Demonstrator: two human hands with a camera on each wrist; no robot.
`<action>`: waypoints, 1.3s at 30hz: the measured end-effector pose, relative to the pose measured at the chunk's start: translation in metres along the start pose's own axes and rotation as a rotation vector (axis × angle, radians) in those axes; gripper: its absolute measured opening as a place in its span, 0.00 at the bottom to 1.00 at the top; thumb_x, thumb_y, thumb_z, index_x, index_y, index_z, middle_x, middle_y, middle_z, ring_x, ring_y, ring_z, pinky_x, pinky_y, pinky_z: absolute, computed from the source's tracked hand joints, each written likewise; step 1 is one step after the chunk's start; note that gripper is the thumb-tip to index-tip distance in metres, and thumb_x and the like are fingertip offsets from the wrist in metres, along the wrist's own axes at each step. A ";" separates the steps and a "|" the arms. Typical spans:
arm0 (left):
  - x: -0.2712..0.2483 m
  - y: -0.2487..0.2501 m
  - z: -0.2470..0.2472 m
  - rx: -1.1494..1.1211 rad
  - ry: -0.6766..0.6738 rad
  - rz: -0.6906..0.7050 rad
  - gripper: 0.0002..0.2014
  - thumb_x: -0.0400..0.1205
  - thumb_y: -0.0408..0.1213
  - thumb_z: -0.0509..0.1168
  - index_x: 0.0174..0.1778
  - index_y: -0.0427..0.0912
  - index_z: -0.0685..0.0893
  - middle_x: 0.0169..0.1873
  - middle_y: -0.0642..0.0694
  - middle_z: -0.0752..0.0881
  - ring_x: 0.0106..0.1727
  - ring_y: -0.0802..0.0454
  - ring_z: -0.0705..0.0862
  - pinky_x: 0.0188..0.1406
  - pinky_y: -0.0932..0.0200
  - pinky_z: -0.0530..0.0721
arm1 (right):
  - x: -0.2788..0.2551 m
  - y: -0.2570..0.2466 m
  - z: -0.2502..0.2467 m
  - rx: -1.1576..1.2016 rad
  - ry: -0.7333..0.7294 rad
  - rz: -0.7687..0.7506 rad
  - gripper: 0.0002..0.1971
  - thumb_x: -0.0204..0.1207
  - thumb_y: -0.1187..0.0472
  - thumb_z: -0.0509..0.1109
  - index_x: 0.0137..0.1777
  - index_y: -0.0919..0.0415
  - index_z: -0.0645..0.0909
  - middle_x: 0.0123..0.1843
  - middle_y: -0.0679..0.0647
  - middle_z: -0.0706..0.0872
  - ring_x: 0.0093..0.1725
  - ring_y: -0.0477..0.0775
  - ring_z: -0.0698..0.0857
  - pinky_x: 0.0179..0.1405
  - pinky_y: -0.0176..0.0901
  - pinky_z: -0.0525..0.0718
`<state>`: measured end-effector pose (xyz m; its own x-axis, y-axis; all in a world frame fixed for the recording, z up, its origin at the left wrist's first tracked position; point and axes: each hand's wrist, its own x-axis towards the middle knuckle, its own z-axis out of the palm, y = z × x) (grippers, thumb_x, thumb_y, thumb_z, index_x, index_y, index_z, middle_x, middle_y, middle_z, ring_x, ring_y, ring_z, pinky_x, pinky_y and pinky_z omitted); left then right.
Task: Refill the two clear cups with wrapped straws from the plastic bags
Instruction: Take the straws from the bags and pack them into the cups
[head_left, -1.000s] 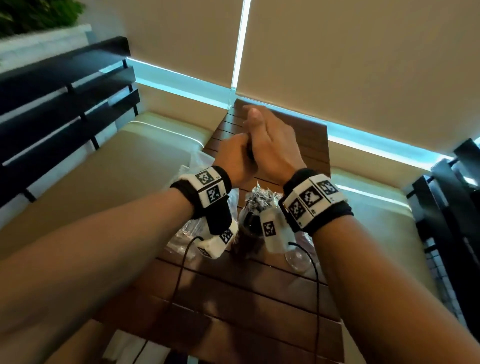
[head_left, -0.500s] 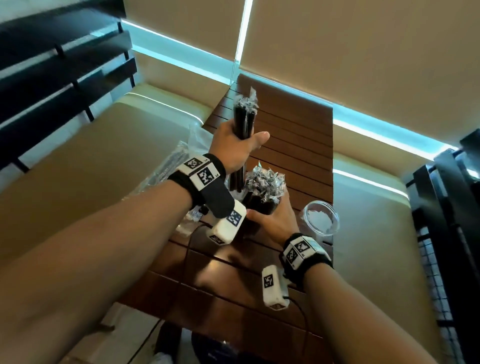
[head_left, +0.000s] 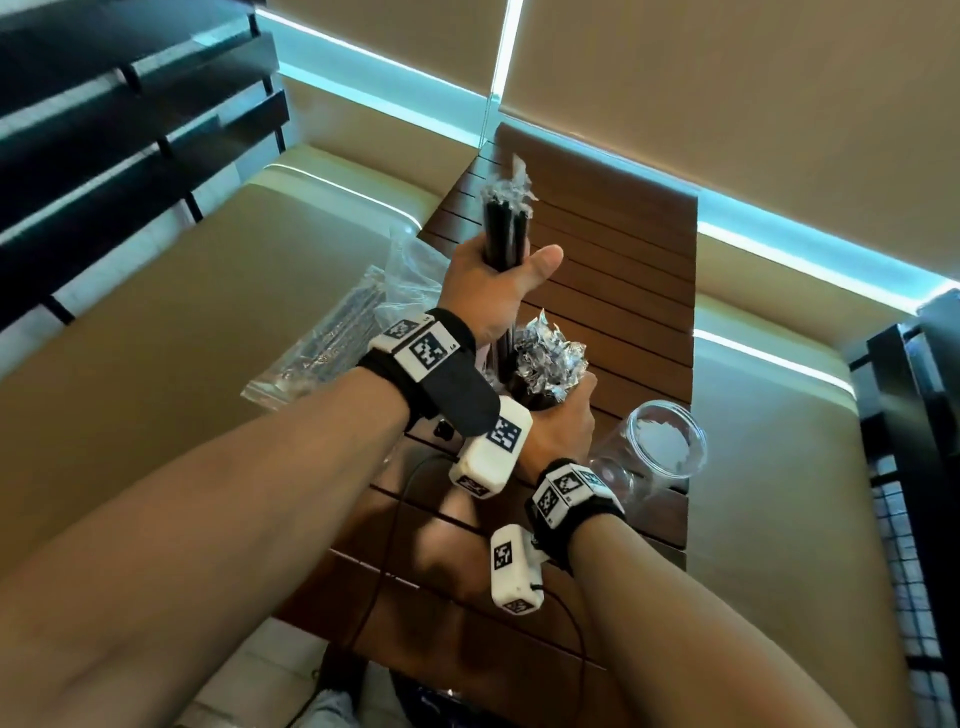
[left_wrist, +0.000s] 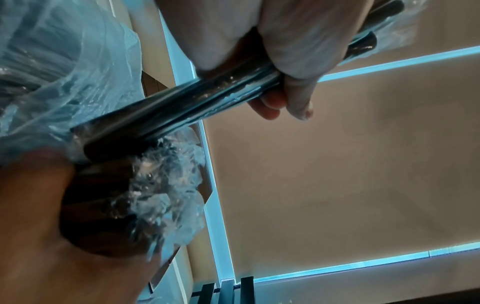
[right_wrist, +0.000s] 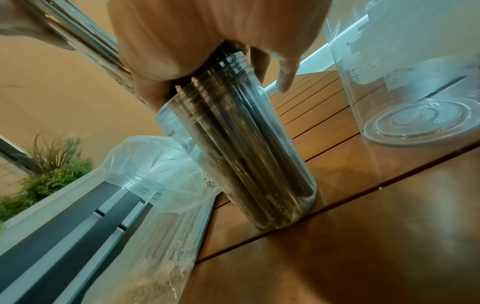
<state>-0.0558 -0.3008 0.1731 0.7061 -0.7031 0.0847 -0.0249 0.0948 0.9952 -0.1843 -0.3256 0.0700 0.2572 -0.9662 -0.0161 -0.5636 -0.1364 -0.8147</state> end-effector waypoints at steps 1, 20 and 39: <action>0.002 -0.001 -0.002 -0.022 0.001 -0.004 0.16 0.75 0.42 0.77 0.30 0.47 0.75 0.27 0.52 0.78 0.35 0.51 0.80 0.52 0.45 0.84 | 0.001 -0.001 0.000 -0.007 0.018 -0.005 0.35 0.57 0.41 0.83 0.53 0.48 0.61 0.46 0.49 0.82 0.44 0.55 0.82 0.44 0.46 0.79; 0.015 0.006 -0.025 -0.189 0.122 -0.107 0.16 0.78 0.32 0.74 0.30 0.46 0.75 0.23 0.53 0.80 0.31 0.52 0.82 0.43 0.56 0.84 | 0.005 0.007 -0.001 -0.049 0.106 -0.061 0.27 0.64 0.45 0.80 0.59 0.45 0.72 0.39 0.41 0.81 0.49 0.58 0.88 0.51 0.46 0.84; 0.012 -0.006 0.007 -0.230 0.188 -0.061 0.18 0.78 0.32 0.74 0.26 0.48 0.74 0.20 0.55 0.80 0.32 0.51 0.81 0.48 0.49 0.82 | 0.004 0.020 -0.001 0.151 -0.067 -0.020 0.39 0.57 0.43 0.85 0.64 0.50 0.68 0.54 0.43 0.83 0.57 0.47 0.84 0.54 0.37 0.76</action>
<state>-0.0520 -0.3143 0.1685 0.8207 -0.5714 -0.0074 0.1678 0.2286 0.9590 -0.1952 -0.3326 0.0547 0.3220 -0.9462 -0.0332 -0.4343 -0.1164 -0.8932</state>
